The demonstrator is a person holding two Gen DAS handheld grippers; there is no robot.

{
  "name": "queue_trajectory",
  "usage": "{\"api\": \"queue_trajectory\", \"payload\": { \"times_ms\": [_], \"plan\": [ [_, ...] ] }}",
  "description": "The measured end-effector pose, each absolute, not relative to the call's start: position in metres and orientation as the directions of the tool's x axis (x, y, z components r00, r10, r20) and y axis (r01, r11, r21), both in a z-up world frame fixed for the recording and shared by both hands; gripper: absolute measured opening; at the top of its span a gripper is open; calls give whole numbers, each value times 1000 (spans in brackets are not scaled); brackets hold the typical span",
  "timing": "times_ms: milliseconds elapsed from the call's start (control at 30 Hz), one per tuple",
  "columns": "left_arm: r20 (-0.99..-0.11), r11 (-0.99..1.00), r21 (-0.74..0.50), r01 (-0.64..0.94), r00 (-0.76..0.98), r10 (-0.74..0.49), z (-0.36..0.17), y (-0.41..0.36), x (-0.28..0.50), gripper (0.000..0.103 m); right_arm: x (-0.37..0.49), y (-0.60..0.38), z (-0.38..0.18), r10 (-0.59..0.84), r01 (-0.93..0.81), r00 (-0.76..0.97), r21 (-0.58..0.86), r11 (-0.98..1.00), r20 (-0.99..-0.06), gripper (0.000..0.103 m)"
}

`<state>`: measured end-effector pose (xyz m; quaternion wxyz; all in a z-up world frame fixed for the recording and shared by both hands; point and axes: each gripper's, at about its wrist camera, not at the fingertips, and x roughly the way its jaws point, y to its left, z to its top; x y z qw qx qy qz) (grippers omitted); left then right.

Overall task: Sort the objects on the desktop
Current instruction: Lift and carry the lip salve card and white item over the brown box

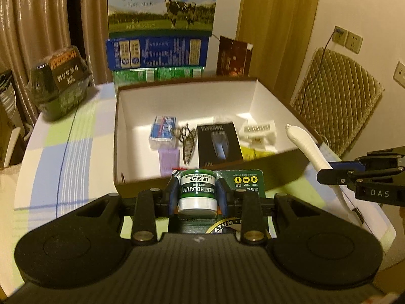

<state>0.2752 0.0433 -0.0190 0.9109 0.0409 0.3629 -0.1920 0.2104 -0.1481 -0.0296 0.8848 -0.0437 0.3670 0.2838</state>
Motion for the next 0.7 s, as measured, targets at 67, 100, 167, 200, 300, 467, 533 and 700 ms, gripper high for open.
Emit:
{"api": "queue_trajectory", "payload": {
  "times_ms": [67, 100, 167, 200, 300, 467, 533, 700],
  "plan": [
    [-669, 923, -61, 380, 671, -320, -15, 43, 283, 27, 219, -146, -26, 476, -535, 572, 135, 834, -668, 17],
    [-666, 924, -59, 377, 675, -318, -13, 43, 287, 27, 224, -144, -24, 478, -535, 576, 137, 834, -663, 17],
    [-660, 926, -53, 374, 683, -313, -9, 42, 297, 27, 235, -141, -18, 484, -538, 582, 136, 832, -653, 17],
    [-656, 927, -51, 371, 688, -311, -7, 41, 302, 27, 241, -140, -16, 487, -539, 585, 137, 831, -648, 17],
    [-650, 930, -49, 364, 696, -306, -3, 39, 318, 27, 261, -135, -8, 494, -537, 594, 144, 831, -635, 17],
    [-644, 934, -40, 354, 706, -295, 1, 35, 346, 27, 295, -128, 0, 496, -523, 602, 160, 837, -626, 17],
    [-644, 937, -45, 347, 707, -293, 1, 34, 360, 27, 308, -124, 1, 491, -513, 608, 164, 843, -624, 17],
    [-655, 946, -30, 323, 708, -263, -4, 28, 393, 27, 338, -115, -4, 464, -486, 615, 157, 860, -638, 17]
  ]
}}
